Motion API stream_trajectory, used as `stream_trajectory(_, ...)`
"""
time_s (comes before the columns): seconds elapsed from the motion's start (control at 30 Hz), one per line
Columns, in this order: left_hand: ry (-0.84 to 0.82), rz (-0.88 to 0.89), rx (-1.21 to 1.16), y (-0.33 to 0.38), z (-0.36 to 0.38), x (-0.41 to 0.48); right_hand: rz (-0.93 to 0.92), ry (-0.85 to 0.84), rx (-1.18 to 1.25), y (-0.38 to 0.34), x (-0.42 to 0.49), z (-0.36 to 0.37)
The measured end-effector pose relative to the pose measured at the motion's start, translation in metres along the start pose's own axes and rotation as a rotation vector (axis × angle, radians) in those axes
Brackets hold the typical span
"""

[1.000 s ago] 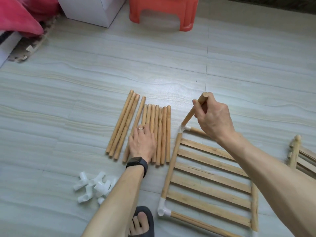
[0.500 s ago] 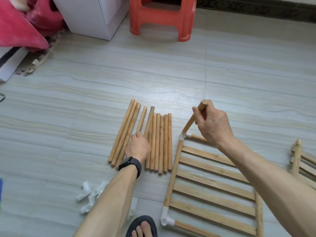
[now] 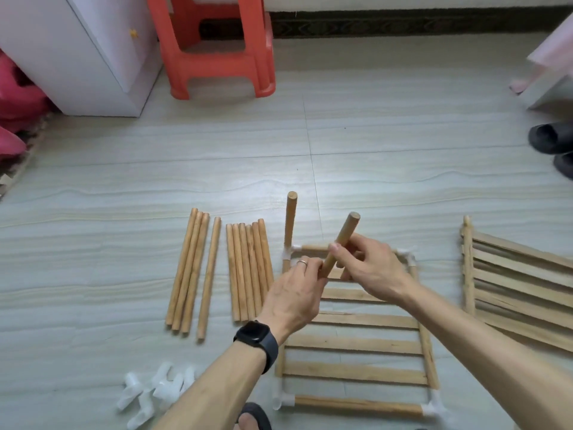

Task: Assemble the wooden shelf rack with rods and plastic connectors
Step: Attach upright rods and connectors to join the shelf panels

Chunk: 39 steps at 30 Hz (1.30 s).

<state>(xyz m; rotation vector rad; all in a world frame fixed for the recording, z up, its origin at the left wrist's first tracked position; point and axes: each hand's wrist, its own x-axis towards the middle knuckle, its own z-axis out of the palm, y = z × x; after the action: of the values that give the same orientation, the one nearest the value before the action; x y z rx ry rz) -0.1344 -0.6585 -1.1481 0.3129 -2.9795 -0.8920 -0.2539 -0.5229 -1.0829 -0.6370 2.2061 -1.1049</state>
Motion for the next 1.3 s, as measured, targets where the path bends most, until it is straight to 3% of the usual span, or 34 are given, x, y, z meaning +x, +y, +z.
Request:
stream_trajectory(0.13, -0.135, 0.087, -0.015, 0.051, 0.003, 0.038, 0.08, 0.232, 0.131, 0.037, -0.015, -0.044)
stream_trajectory(0.33, -0.355, 0.136, 0.204, 0.092, 0.032, 0.083, 0.279, 0.359, 0.246, 0.096, -0.012, -0.093)
stream_trajectory(0.47, -0.449, -0.062, 0.307, 0.083, 0.077, 0.08, 0.376, 0.541, 0.3, 0.126, -0.016, -0.114)
stream_trajectory(0.63, -0.724, -0.316, 0.402, 0.051, 0.127, 0.038, 0.405, 0.772, 0.051, 0.144, -0.032, -0.132)
stream_trajectory(1.0, -0.761, -0.359, 0.406, 0.046, 0.14, 0.032, 0.468, 0.894, 0.004, 0.149, -0.02, -0.14)
stream_trajectory(1.17, -0.782, -0.355, 0.402, 0.044, 0.142, 0.033, 0.466, 0.985, 0.142, 0.151, -0.021, -0.151)
stream_trajectory(1.3, -0.792, -0.369, 0.4, 0.044, 0.145, 0.034, 0.46, 0.98, 0.073, 0.15, -0.019, -0.156)
